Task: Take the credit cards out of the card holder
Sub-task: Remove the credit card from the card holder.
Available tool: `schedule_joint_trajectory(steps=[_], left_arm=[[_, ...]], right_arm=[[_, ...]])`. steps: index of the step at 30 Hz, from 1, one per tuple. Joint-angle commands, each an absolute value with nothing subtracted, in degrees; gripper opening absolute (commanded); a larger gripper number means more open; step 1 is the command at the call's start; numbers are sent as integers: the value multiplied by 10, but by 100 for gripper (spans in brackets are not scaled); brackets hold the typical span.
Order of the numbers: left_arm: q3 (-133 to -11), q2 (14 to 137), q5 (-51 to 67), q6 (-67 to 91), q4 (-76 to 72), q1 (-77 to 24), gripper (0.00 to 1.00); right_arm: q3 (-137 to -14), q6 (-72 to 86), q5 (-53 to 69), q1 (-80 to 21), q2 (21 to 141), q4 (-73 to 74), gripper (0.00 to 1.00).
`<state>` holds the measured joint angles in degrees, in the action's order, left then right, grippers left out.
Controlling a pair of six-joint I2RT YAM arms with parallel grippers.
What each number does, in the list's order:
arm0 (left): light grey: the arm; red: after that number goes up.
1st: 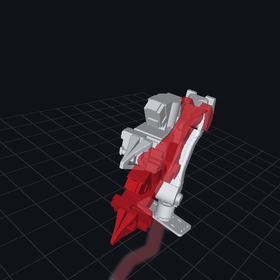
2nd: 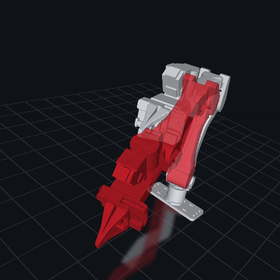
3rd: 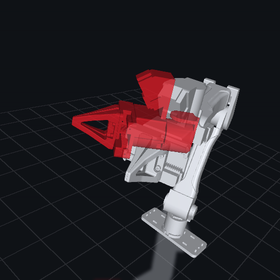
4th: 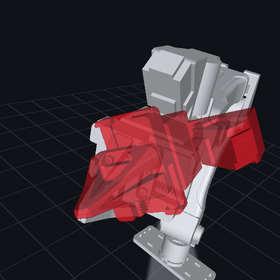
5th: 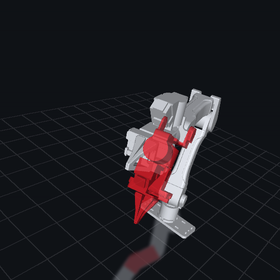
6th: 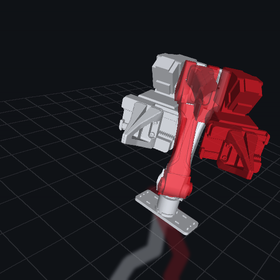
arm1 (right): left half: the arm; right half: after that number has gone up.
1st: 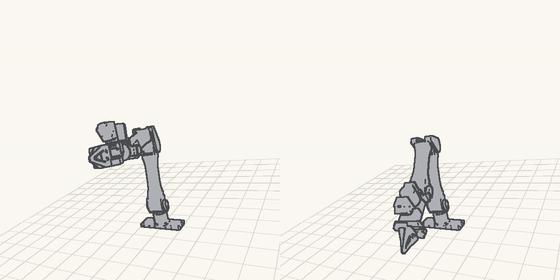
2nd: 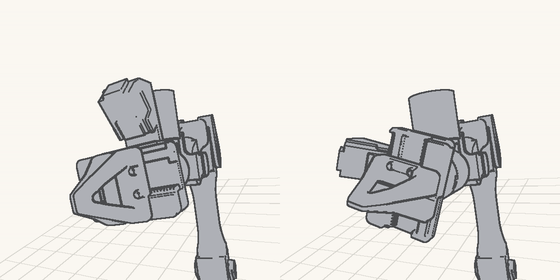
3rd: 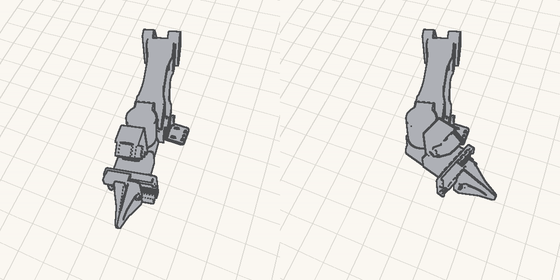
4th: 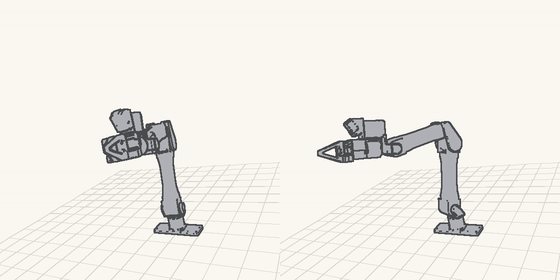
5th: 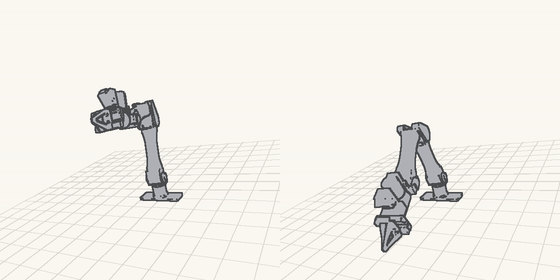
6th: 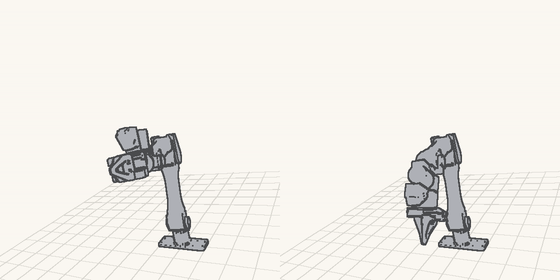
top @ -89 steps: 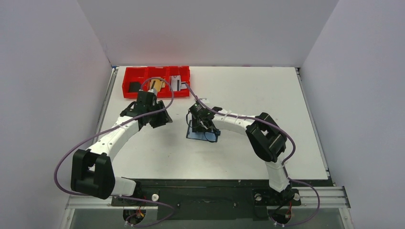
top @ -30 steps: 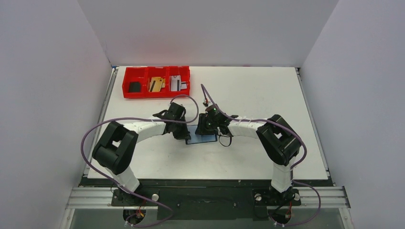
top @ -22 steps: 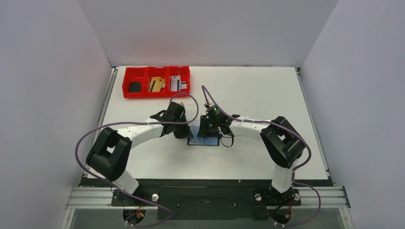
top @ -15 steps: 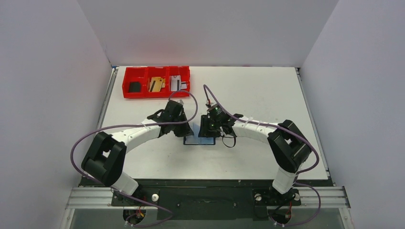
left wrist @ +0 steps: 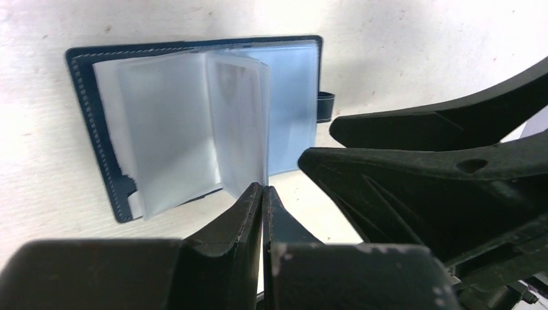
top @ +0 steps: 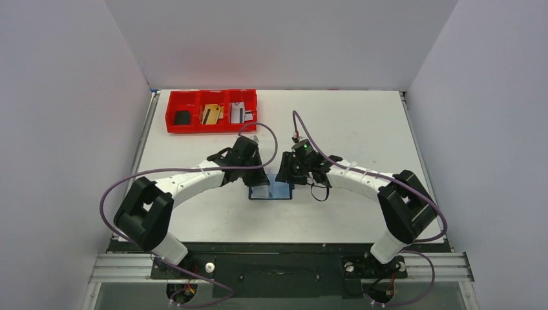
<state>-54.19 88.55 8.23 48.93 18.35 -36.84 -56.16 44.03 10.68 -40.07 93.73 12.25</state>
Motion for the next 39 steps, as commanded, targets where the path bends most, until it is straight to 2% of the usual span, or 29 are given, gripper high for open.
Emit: schedule_joint_trajectory(steps=[1, 22, 39], left_arm=[[-606, 911, 55, 486, 204, -392, 0], [-620, 945, 53, 480, 221, -407, 0], [-630, 955, 76, 453, 230, -407, 0]], right_arm=[[-552, 453, 97, -396, 905, 90, 45], [-501, 484, 107, -377, 887, 16, 52], [-528, 426, 129, -376, 934, 29, 54]])
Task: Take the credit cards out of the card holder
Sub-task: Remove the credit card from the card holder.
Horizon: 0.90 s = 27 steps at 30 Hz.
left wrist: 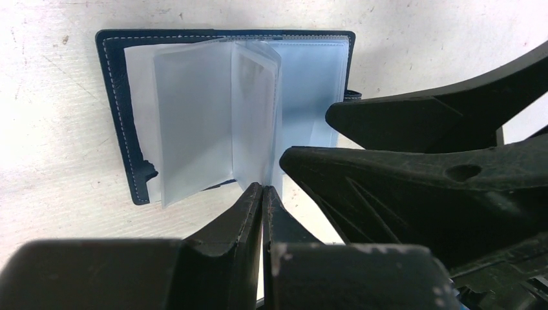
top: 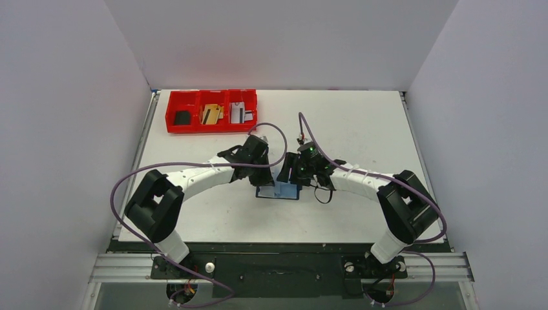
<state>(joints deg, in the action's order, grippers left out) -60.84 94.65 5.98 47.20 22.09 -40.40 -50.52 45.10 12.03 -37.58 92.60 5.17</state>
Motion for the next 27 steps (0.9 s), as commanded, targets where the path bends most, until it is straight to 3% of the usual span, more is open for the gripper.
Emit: schedule_joint_trajectory(steps=[1, 27], left_arm=[[-635, 956, 82, 450, 230, -408, 0], [-712, 1039, 50, 438, 262, -455, 0]], right_arm=[[-527, 426, 129, -375, 936, 28, 54], [-474, 463, 114, -322, 896, 25, 53]])
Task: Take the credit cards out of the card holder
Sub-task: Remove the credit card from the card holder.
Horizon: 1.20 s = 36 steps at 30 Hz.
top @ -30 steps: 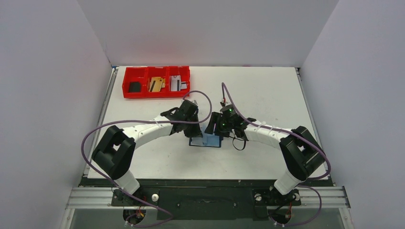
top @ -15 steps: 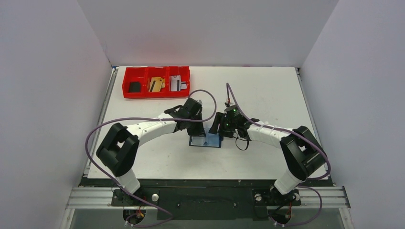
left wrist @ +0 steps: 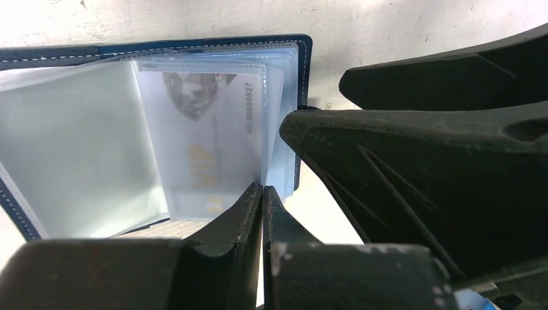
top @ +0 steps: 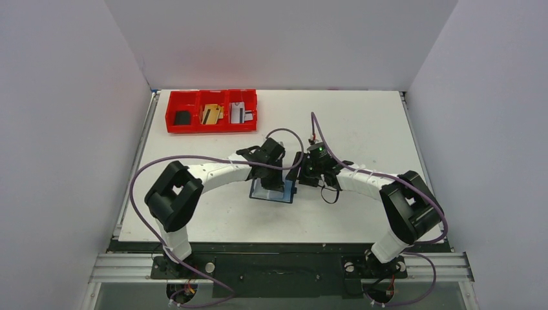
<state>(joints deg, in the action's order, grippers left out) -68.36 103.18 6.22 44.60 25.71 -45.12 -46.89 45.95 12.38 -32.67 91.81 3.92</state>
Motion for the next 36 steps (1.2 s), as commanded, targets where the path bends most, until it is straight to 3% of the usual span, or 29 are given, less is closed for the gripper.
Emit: schedule_joint_trajectory(steps=[1, 13, 36], left_arm=[[-713, 1039, 50, 438, 261, -456, 0], [-716, 1027, 48, 437, 260, -455, 0], [-654, 938, 50, 450, 254, -414, 0]], right_arm=[[-474, 462, 114, -321, 896, 27, 53], [-492, 437, 129, -321, 895, 53, 53], [-513, 429, 124, -372, 905, 61, 41]])
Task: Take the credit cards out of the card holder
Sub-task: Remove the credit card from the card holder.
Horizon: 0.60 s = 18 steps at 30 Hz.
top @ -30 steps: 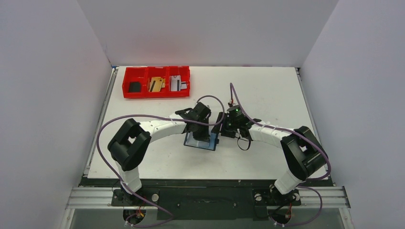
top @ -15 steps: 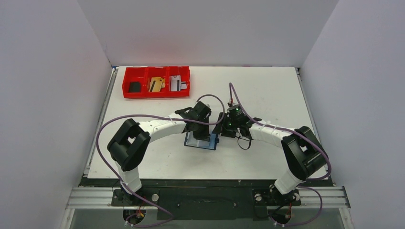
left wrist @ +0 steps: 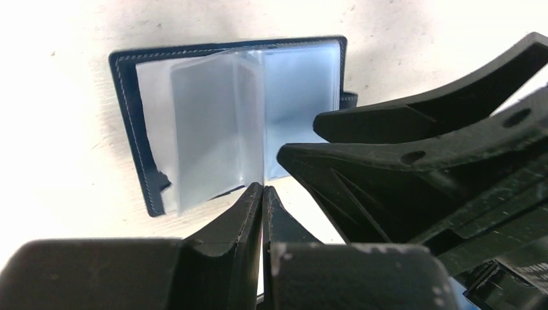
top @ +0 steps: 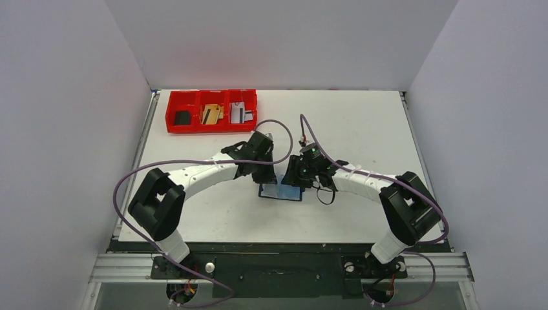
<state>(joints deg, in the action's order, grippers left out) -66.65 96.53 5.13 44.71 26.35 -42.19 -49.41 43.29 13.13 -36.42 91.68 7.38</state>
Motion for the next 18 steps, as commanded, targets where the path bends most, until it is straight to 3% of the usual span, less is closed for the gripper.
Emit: schedule_joint_trajectory(steps=[1, 10, 14, 18], left_arm=[[-647, 936, 49, 451, 255, -412, 0], [-612, 928, 36, 444, 260, -406, 0], [-601, 922, 8, 436, 270, -405, 14], [-600, 922, -15, 422, 281, -405, 21]], right_arm=[[-514, 430, 123, -374, 907, 61, 41], [-523, 426, 100, -387, 925, 66, 44], [-528, 429, 96, -388, 940, 63, 45], [-533, 428, 92, -388, 950, 67, 45]])
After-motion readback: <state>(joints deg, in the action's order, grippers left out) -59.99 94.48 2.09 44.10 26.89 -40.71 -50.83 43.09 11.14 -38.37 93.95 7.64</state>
